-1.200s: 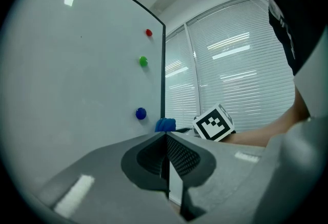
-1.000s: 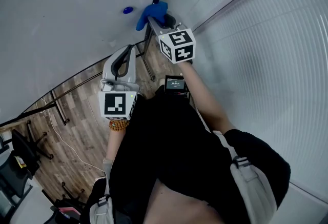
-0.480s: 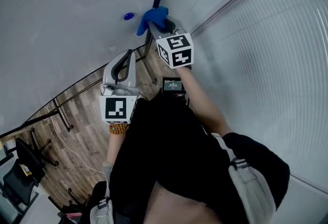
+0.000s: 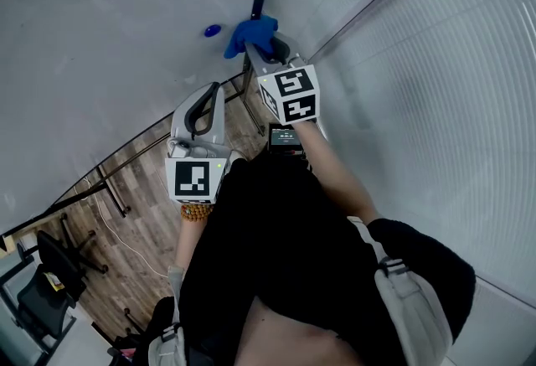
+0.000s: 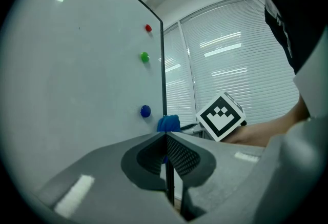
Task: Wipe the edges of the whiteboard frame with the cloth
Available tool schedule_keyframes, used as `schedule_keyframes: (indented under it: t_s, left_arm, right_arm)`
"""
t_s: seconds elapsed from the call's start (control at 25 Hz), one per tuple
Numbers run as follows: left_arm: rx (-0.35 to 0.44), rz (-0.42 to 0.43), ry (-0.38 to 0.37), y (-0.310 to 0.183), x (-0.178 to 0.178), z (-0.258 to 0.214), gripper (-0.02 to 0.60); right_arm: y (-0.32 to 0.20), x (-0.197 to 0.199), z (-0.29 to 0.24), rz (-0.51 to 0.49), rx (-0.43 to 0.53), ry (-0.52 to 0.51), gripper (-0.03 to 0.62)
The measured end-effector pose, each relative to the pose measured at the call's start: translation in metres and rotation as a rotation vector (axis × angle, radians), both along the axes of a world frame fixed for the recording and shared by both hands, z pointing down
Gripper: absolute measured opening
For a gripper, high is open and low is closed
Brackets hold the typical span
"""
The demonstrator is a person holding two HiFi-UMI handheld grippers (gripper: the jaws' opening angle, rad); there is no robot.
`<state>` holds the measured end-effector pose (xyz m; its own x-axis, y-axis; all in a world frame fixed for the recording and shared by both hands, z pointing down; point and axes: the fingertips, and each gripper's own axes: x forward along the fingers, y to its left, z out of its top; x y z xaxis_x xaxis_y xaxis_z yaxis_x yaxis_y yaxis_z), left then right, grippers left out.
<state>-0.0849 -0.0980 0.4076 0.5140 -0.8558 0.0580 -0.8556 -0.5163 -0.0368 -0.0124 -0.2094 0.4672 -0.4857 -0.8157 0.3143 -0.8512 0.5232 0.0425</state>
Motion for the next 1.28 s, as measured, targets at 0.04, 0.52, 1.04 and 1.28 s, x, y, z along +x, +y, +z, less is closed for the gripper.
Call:
schedule_keyframes:
  t_s: [0.04,0.52,1.04,1.28]
  left_arm:
    - [-0.001,-0.001,-0.004,-0.001,0.000,0.001,0.001]
    - [0.002,0.023,0.009,0.002,0.008,0.001,0.000]
    - [-0.006,-0.028,0.009,0.001,-0.010,0.006,0.001]
    - [-0.009,-0.057,-0.005,0.002,-0.023,0.009,0.000]
  right_arm:
    - [0.001,-0.002,0.001,-0.005,-0.004,-0.002,0.118]
    - [-0.001,-0.008,0.013,-0.029,-0.059,-0.044,0.104]
    - [0.002,-0.018,0.069,-0.079,-0.186,-0.033,0.101]
    - [-0.001,-0.017,0.099,-0.086,-0.238,-0.024,0.100]
